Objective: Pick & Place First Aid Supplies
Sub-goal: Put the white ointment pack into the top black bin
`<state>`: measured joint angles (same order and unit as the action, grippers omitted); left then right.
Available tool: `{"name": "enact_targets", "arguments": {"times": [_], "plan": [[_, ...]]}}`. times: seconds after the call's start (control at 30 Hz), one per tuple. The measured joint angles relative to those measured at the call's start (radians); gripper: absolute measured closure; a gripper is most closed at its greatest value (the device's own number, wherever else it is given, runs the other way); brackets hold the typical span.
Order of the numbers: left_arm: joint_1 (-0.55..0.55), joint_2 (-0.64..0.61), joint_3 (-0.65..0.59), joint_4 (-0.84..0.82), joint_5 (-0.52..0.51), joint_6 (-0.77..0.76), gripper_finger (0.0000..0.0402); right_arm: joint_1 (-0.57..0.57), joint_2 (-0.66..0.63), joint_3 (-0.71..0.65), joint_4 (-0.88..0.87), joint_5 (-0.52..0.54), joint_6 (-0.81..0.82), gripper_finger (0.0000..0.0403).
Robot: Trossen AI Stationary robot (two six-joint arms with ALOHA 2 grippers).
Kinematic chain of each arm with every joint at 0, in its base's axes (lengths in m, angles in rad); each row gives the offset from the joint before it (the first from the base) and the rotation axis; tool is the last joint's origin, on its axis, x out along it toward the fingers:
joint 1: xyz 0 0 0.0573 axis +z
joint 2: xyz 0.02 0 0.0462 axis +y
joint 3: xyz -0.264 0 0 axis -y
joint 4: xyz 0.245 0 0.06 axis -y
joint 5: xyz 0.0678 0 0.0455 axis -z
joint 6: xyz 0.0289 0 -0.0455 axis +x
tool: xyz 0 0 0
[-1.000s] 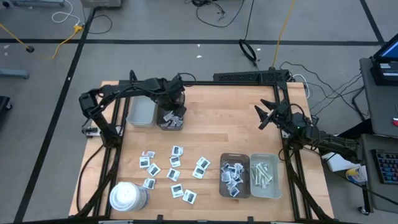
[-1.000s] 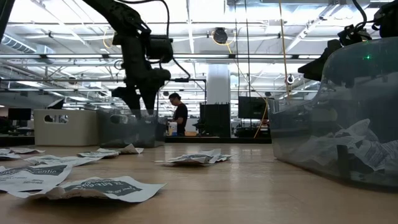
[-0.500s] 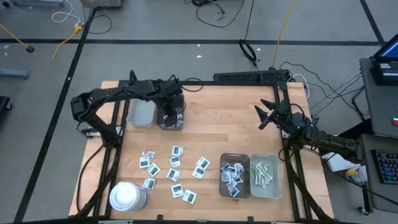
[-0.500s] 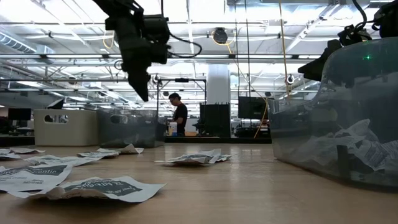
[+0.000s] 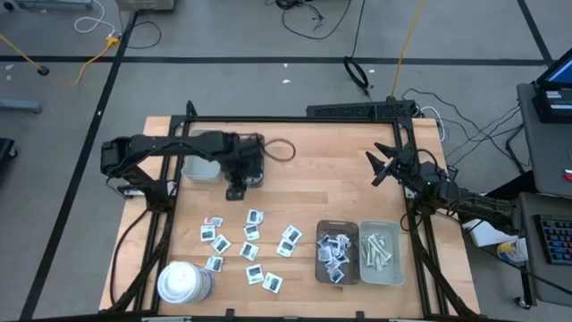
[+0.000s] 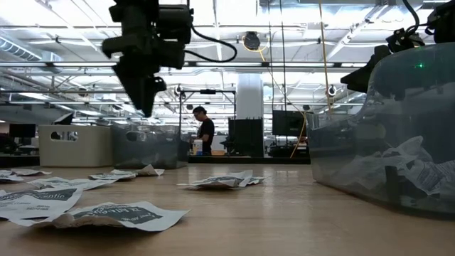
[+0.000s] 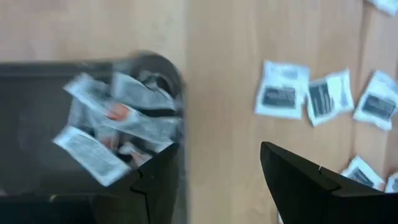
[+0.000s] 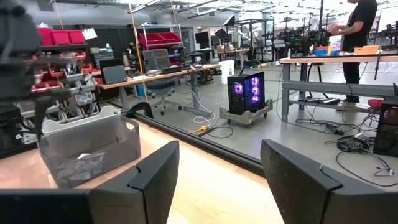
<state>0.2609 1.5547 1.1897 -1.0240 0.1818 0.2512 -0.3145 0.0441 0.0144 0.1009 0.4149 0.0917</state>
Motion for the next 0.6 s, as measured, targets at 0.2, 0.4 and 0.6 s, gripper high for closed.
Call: {"name": "enact_targets", "arguments": {"times": [0.2,0.4,0.6], "plan": [[-0.111,-0.059,-0.094,-0.005,-0.006,-0.059,0.0174,0.000,0.000,0.000,0.000,0.000,0.000,0.0181],[-0.201,-0.161,-0.186,0.000,-0.007,-0.105,0.0174,0.000,0.000,0.000,0.000,0.000,0.000,0.0183],[-0.255,-0.251,-0.264,-0.007,-0.007,-0.155,0.0174,0.000,0.000,0.000,0.000,0.000,0.000,0.0182]]}}
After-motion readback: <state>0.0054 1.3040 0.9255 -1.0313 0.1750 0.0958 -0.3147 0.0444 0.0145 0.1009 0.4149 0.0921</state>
